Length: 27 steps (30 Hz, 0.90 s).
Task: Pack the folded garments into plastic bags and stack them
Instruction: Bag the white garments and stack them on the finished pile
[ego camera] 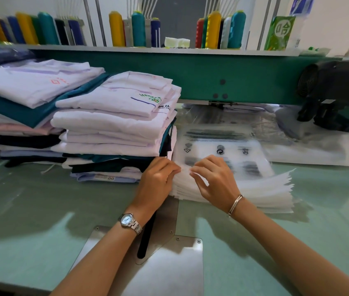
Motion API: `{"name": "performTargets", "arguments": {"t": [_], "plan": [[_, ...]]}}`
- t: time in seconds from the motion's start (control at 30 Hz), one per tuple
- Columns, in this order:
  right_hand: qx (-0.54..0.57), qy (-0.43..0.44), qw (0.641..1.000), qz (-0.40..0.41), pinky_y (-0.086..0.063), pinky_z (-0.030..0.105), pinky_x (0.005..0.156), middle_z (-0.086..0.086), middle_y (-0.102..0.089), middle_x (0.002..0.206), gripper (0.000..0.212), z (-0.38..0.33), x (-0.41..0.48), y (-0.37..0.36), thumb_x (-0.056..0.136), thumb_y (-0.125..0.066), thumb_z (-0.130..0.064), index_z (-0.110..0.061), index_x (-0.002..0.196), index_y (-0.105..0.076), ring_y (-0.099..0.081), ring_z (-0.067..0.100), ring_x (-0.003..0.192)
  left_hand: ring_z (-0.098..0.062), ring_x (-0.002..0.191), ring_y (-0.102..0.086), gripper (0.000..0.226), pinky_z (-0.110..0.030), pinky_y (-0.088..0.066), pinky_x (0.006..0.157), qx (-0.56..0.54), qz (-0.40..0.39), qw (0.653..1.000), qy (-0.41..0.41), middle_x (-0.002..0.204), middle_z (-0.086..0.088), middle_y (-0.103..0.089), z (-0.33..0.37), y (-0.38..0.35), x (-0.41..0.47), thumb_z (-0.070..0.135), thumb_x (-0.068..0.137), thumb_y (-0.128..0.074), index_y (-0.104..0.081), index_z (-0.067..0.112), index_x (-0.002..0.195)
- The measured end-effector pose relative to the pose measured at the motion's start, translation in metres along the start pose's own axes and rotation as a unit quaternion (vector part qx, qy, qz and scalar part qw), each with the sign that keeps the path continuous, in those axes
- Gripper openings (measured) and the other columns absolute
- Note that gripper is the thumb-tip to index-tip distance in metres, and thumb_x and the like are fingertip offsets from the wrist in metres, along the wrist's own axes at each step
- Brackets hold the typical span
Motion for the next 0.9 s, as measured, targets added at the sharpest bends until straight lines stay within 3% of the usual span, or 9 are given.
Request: {"name": "performTargets", "arguments": {"t": [0.2, 0.27, 0.57, 0.73, 0.9], "plan": [[-0.002, -0.033, 0.999, 0.032, -0.044, 0.03, 0.074, 0.004, -0.069, 0.085, 0.005, 0.047, -0.032, 0.035, 0.084, -0.07, -0.01, -0.007, 0.084, -0.074, -0.061, 0.026, 0.076, -0.023, 0.084, -0.064, 0.011, -0.03, -0.054, 0.081, 0.009, 0.028, 1.0, 0.006, 0.086, -0.009, -0.069, -0.005, 0.009, 0.001, -0.009, 0.08, -0.073, -0.075, -0.002, 0.088], [-0.011, -0.033, 0.999, 0.024, -0.049, 0.035, 0.07, 0.004, -0.069, 0.085, 0.007, 0.063, -0.045, 0.047, 0.085, -0.068, -0.011, -0.008, 0.085, -0.074, -0.062, 0.027, 0.075, -0.022, 0.084, -0.065, 0.011, -0.03, -0.055, 0.081, 0.012, 0.028, 1.0, 0.007, 0.087, -0.009, -0.069, -0.004, 0.009, 0.001, -0.008, 0.08, -0.073, -0.075, -0.001, 0.089], [-0.075, -0.045, 0.996, 0.021, -0.047, 0.037, 0.08, -0.001, -0.073, 0.09, 0.01, 0.116, -0.078, 0.094, 0.085, -0.069, -0.02, -0.015, 0.083, -0.077, -0.067, 0.024, 0.096, -0.019, 0.085, -0.069, 0.011, -0.025, -0.055, 0.084, 0.008, 0.036, 0.999, 0.021, 0.093, -0.007, -0.073, 0.0, 0.009, -0.002, -0.002, 0.083, -0.073, -0.076, 0.001, 0.093], [-0.087, -0.059, 0.994, 0.022, -0.046, 0.039, 0.079, -0.004, -0.075, 0.091, 0.013, 0.133, -0.088, 0.111, 0.086, -0.066, -0.021, -0.016, 0.083, -0.078, -0.067, 0.021, 0.102, -0.022, 0.091, -0.071, 0.015, -0.029, -0.055, 0.089, 0.013, 0.04, 0.999, 0.025, 0.097, -0.01, -0.074, -0.001, 0.007, -0.002, -0.003, 0.082, -0.073, -0.076, 0.0, 0.096], [-0.091, -0.078, 0.993, 0.016, -0.045, 0.039, 0.078, -0.003, -0.075, 0.092, 0.02, 0.147, -0.099, 0.123, 0.088, -0.061, -0.025, -0.015, 0.082, -0.077, -0.066, 0.018, 0.106, -0.021, 0.091, -0.072, 0.015, -0.031, -0.057, 0.085, 0.007, 0.051, 0.998, 0.03, 0.097, -0.009, -0.075, -0.004, 0.005, -0.003, -0.002, 0.083, -0.073, -0.076, 0.001, 0.097]]}}
Point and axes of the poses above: each hand's wrist, its own x-axis towards the middle knuckle, its own y-axis out of the back of the hand, z = x × y, the point moved 5 cm from there along x, towards the middle knuckle
